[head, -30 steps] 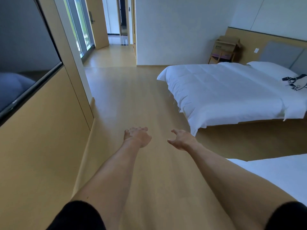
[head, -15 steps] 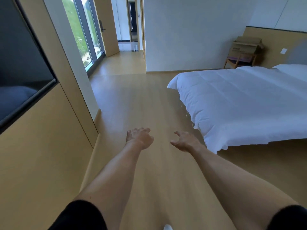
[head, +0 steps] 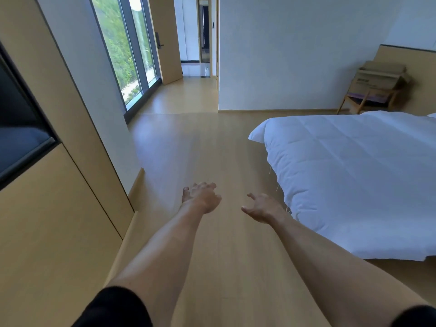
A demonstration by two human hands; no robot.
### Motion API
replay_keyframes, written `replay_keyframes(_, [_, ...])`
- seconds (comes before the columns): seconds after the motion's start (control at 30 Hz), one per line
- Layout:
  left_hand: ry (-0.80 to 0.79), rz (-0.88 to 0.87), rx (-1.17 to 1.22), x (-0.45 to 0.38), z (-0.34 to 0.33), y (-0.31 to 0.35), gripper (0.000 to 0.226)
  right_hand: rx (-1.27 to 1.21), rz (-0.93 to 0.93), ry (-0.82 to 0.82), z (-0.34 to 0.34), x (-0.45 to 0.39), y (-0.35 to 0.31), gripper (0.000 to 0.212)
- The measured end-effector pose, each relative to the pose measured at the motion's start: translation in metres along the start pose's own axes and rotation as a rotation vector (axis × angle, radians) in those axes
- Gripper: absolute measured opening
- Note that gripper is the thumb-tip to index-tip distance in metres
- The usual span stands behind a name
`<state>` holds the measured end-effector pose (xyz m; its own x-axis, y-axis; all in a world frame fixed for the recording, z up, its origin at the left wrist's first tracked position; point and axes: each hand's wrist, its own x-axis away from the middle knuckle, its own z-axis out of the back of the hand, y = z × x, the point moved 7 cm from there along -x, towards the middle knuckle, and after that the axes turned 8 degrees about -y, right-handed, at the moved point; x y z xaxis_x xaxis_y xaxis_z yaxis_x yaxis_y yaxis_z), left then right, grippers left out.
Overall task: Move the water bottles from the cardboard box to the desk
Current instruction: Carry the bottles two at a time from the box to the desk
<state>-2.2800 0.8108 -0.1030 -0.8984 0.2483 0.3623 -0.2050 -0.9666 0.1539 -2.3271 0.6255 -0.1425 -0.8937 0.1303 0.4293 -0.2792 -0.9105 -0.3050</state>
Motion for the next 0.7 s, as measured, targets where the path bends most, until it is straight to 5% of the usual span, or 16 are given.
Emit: replay_keyframes(0.7, [0.035, -0.162, 0.036, -0.424, 0.173, 0.005, 0.051, -0.056, -0.109, 0.097, 0.201, -0.37, -0.044, 0.066])
